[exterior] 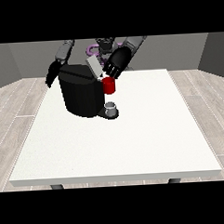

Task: Insert the coffee pod into the coffee machine and close the lid

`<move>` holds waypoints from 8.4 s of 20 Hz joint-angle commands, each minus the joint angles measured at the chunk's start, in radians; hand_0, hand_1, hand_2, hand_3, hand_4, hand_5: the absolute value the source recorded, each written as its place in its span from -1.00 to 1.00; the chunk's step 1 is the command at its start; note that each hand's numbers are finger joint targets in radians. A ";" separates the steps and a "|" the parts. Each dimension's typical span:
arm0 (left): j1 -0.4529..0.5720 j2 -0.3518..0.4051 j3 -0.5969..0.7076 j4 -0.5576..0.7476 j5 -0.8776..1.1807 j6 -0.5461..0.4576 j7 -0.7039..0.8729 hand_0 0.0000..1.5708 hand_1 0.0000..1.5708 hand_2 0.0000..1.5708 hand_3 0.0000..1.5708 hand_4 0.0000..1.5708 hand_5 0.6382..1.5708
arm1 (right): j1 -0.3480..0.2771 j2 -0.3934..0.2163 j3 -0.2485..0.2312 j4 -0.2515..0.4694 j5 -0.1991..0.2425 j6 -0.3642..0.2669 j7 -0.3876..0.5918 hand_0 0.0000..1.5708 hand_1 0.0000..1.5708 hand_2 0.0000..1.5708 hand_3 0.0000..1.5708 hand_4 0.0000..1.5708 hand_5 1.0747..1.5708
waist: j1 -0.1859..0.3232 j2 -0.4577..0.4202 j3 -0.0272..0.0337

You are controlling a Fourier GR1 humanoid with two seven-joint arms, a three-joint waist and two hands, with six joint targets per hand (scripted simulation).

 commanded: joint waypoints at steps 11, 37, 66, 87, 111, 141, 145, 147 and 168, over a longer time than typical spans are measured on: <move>-0.007 0.014 0.016 0.033 -0.009 0.024 -0.030 0.49 0.49 0.57 0.52 -0.46 1.00 | 0.012 -0.022 -0.015 -0.016 -0.028 0.038 0.000 -1.00 -1.00 -1.00 -1.00 -1.00 1.00 | -0.025 0.007 -0.0001; -0.046 0.047 -0.053 0.050 -0.129 0.115 -0.090 0.45 0.45 0.46 0.27 -1.00 1.00 | -0.067 -0.026 -0.027 -0.006 -0.012 0.005 0.041 -1.00 -1.00 -1.00 -1.00 -1.00 1.00 | -0.022 0.074 0.0000; -0.070 0.122 -0.032 0.082 -0.189 0.250 -0.230 -1.00 -1.00 -0.19 -0.35 -1.00 1.00 | -0.069 0.000 0.029 -0.060 0.065 -0.048 0.070 -1.00 -1.00 -1.00 -1.00 -0.81 1.00 | -0.048 0.107 -0.0003; 0.222 -0.096 -0.011 0.049 -0.102 0.223 -0.209 -1.00 -1.00 -0.64 -1.00 -1.00 1.00 | 0.195 0.017 -0.005 0.052 0.013 -0.018 -0.015 -1.00 -1.00 -1.00 -1.00 -1.00 1.00 | 0.141 -0.229 -0.0007; 0.735 -0.422 0.193 -0.060 0.430 0.112 -0.208 -1.00 -1.00 -1.00 -1.00 -0.55 1.00 | 0.181 -0.126 -0.058 -0.022 -0.093 0.189 0.031 -1.00 -1.00 -1.00 -1.00 -1.00 1.00 | 0.457 -0.594 0.0002; 0.974 -0.385 -0.002 -0.665 0.607 0.209 -0.075 -1.00 -1.00 -1.00 -1.00 -0.52 1.00 | -0.197 -0.088 -0.088 0.245 -0.208 0.232 0.064 -1.00 -1.00 -1.00 -1.00 -1.00 1.00 | 0.458 -0.282 -0.0002; 1.009 -0.388 -0.019 -0.727 0.603 0.226 -0.030 -1.00 -1.00 -1.00 -1.00 -0.53 1.00 | -0.233 -0.079 -0.077 0.267 -0.186 0.198 0.082 -1.00 -1.00 -1.00 -1.00 -1.00 1.00 | 0.459 -0.280 -0.0002; 1.000 -0.356 0.001 -0.777 0.652 0.185 0.028 -1.00 -1.00 -1.00 -1.00 -0.61 1.00 | -0.188 -0.092 -0.094 0.292 -0.200 0.231 0.002 -1.00 -1.00 -1.00 -1.00 -0.79 1.00 | 0.452 -0.270 -0.0001; 0.926 -0.324 -0.007 -0.709 0.617 0.192 -0.048 -1.00 -1.00 -1.00 -1.00 -0.55 1.00 | -0.487 -0.051 0.050 0.236 -0.031 0.128 0.096 -1.00 -1.00 -1.00 -1.00 -0.87 1.00 | 0.538 -0.151 -0.0012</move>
